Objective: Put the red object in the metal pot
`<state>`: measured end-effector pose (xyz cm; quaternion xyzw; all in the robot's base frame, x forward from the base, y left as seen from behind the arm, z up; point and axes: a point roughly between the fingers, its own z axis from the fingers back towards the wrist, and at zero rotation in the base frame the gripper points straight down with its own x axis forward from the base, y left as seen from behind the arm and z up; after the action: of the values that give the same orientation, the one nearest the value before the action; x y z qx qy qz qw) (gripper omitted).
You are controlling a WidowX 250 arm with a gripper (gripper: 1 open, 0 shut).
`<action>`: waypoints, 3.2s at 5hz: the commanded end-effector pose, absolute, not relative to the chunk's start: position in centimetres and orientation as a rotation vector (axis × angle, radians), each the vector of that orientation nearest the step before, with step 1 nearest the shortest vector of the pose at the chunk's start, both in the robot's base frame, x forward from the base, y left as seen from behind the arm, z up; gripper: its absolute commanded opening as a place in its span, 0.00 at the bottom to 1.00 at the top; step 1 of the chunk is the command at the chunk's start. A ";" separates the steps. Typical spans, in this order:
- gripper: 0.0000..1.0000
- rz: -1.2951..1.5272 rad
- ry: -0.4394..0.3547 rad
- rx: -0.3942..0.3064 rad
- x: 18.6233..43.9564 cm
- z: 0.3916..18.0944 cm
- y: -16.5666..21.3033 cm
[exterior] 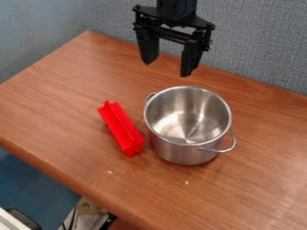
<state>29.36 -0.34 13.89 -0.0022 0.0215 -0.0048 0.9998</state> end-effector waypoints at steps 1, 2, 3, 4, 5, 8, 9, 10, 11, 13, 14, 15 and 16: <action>1.00 0.024 0.062 0.000 28.7 14.2 0.1; 1.00 0.043 0.049 0.004 28.9 12.6 2.2; 1.00 0.243 0.010 0.014 28.0 11.1 6.2; 1.00 0.419 -0.006 0.018 26.6 11.5 9.2; 1.00 0.574 -0.029 0.019 25.7 11.8 11.4; 1.00 0.781 -0.023 0.044 26.6 9.3 9.6; 1.00 0.751 -0.050 0.057 25.3 8.6 7.4; 1.00 0.741 -0.084 0.068 24.3 7.9 6.1; 1.00 0.732 -0.081 0.051 24.7 8.3 6.3; 1.00 0.761 -0.074 0.060 24.8 7.2 6.8; 1.00 0.789 -0.069 0.081 24.4 5.6 6.5; 1.00 0.800 -0.072 0.092 24.2 4.4 6.0; 1.00 0.906 -0.063 0.094 23.8 4.0 6.5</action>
<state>24.10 6.19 4.19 0.0400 -0.0330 0.4299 0.9014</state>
